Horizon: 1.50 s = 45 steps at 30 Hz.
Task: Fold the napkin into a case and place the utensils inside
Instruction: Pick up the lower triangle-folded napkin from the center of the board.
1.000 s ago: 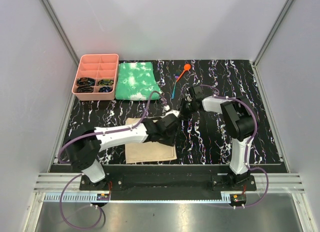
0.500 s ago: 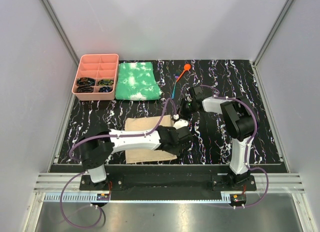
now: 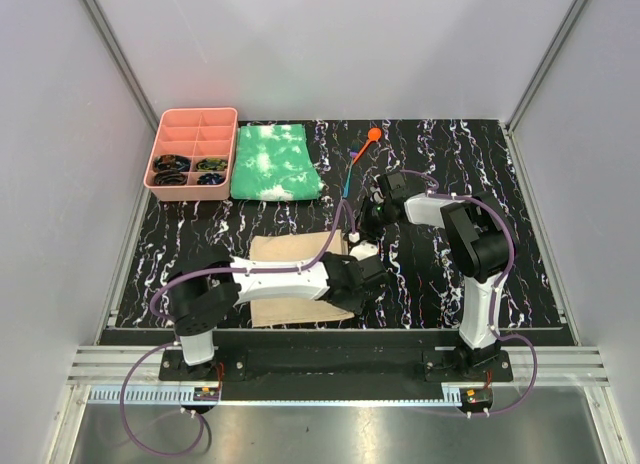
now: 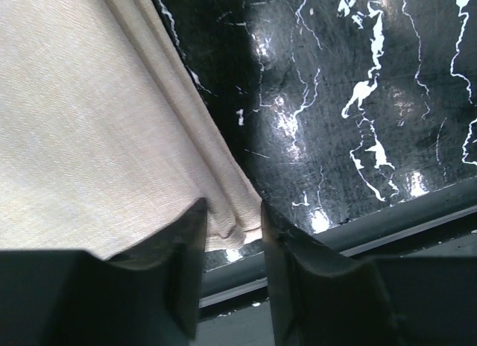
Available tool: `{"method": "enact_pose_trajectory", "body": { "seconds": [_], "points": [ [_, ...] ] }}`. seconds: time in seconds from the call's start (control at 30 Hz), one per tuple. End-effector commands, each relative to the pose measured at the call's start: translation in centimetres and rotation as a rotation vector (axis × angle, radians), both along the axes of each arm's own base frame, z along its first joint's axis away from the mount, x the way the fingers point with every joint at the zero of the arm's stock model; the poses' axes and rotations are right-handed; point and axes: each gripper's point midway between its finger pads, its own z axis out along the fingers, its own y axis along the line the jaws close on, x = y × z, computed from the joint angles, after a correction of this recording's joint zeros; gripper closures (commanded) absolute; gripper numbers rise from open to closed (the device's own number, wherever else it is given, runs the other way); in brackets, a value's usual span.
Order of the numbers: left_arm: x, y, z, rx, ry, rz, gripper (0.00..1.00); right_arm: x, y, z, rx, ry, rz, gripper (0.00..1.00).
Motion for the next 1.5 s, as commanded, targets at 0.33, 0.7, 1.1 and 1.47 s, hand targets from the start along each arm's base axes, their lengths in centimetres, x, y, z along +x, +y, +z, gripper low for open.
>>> {"method": "enact_pose_trajectory", "body": {
  "seconds": [0.33,0.7,1.1,1.47],
  "points": [
    [-0.2,-2.0,0.1,-0.027,0.020,-0.006,0.75,0.8,-0.1,-0.5,-0.013,-0.019,0.000,1.00],
    [-0.5,-1.9,1.6,-0.034,-0.014,-0.028,1.00,1.0,0.2,-1.1,-0.010,-0.004,0.001,1.00],
    [-0.6,-1.8,2.5,-0.043,-0.047,-0.040,0.61,1.1,0.3,-0.6,-0.002,-0.021,0.017,1.00],
    [4.0,2.5,13.6,-0.353,-0.164,0.014,0.48,2.2,-1.5,3.4,-0.136,-0.154,0.095,0.86]
  ]
}}
